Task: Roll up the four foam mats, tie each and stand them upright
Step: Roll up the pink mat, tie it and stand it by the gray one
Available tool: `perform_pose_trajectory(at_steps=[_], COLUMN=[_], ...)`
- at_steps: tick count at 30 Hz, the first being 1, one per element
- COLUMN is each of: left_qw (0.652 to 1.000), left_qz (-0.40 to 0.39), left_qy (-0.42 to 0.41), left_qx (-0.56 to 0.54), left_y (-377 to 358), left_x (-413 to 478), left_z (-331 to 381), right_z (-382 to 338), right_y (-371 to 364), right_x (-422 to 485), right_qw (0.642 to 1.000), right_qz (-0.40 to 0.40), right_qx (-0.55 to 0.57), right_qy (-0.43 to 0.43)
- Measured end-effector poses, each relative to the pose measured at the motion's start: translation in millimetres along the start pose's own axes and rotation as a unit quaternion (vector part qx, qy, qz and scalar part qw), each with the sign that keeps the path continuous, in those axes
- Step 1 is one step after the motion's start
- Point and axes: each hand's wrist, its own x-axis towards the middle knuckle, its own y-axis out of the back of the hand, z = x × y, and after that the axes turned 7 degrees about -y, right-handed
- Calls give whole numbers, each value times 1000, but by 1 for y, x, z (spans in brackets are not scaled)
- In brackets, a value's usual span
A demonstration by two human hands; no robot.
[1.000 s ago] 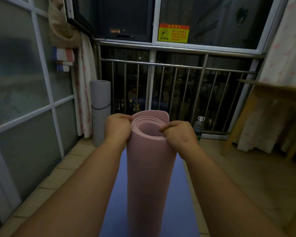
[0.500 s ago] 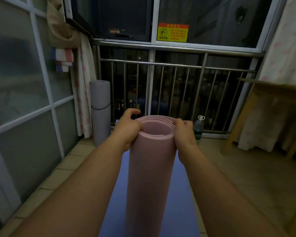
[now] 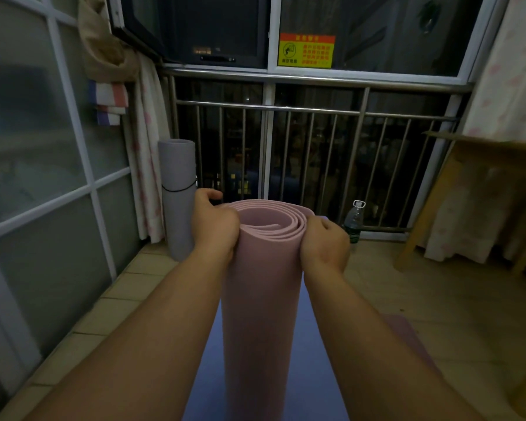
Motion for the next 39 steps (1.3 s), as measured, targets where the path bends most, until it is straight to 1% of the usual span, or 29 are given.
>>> perform_pose_trajectory(at_steps=[3,6,9,11,13,16,18,19,20,22,25,33,36,39], left_qw=[999,999,999,1000,999,987,977,977,981,989,991,994,994,996], left_qz=[32,45,37,12,-35,-117,-169,-180,-175,-140,-121,-106,-105,-90], left_qy=[-14,-13,-13,-5,18,68,68,54,34,2,8,-4,-6,-9], left_qx=[9,20,32,24,-10,-82,-109,-98,-81,-57,-54,-27,-28,-26], left_y=[-1,-2,0,2,2,3,2,1,0,-1,0,6,7,10], left_x=[-1,-2,-1,1,0,-7,-13,-15,-17,-18,-17,-16,-19,-19], left_z=[1,2,0,-3,-6,-10,-10,-9,-8,-6,-5,-12,-13,-13], right_z=[-3,-1,-1,-2,-4,-6,-5,-5,-5,-4,-1,3,2,-3], right_y=[0,0,-1,-2,-3,1,4,5,5,3,-1,-4,-5,-8], right_x=[-6,-10,-14,-13,-10,-4,0,2,3,1,-4,-3,-6,-11], right_qw=[1000,999,996,995,995,997,997,996,995,994,993,992,993,991], right_qz=[7,0,-43,-64,-74,-51,-33,-29,-34,-58,-84,-92,-87,-108], right_qx=[-10,6,32,39,4,-17,-29,-38,-41,-29,3,38,42,32], right_qy=[24,53,69,59,64,62,67,75,83,88,87,71,69,70])
